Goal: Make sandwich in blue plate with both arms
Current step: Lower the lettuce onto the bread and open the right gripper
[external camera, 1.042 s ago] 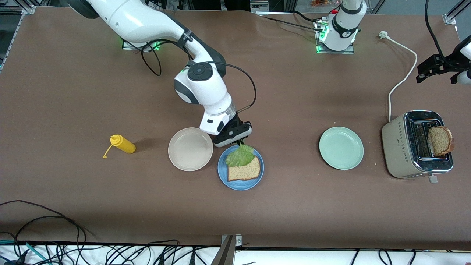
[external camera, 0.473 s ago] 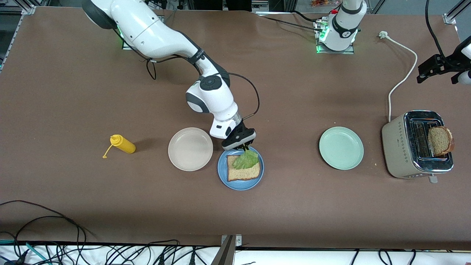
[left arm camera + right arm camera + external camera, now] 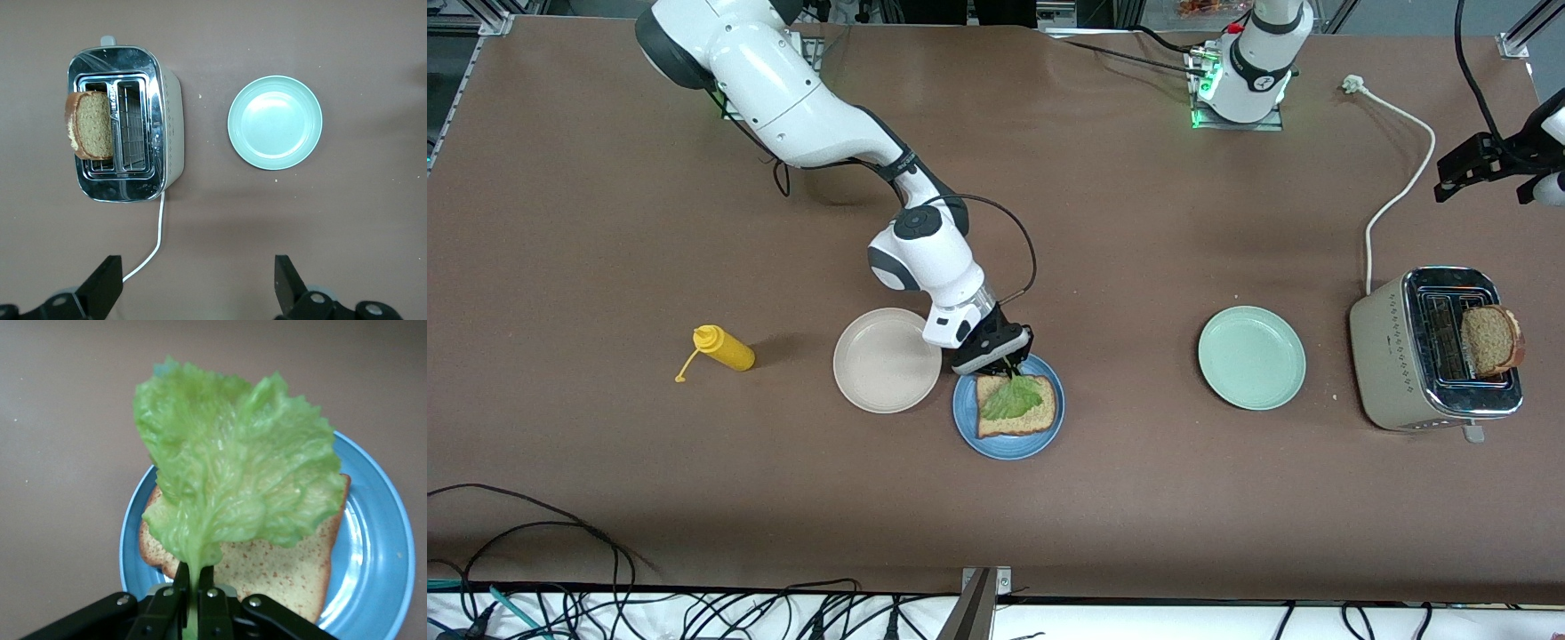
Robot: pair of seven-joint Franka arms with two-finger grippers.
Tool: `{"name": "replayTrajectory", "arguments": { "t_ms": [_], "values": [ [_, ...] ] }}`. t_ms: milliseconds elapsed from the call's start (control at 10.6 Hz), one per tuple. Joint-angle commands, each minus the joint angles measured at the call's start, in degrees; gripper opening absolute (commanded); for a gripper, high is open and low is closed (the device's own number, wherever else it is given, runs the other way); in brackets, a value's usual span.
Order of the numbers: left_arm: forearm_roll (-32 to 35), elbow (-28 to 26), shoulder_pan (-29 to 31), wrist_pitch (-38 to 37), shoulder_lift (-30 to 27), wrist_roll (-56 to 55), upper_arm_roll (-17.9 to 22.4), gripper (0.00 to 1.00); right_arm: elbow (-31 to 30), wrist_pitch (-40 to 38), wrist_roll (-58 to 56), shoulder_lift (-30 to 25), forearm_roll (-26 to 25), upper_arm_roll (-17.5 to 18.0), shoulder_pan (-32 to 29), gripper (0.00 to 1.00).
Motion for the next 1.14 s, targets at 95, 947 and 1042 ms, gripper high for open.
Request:
{"name": "replayTrajectory", "arguments": {
  "t_ms": [95,947,1042],
  "values": [
    [-1.5,1.4,0.6,-0.2,0.8,0.0,-0.2,1.00,-0.1,3.8,1.2,-0.2,-1.0,-0.7,0.5,0.62],
    [-1.5,1.4,1.1,-0.2,0.8,0.1,-0.2,1.00,-2.3,-15.9,0.5,-12.2,1.7,-0.4,-0.5,0.82],
    [-1.5,1.4,1.1,-0.2,0.8,0.1,-0.2,1.00,-2.4,-21.4,0.0,-14.8,3.4,-0.1,-0.6,0.83]
  ]
}}
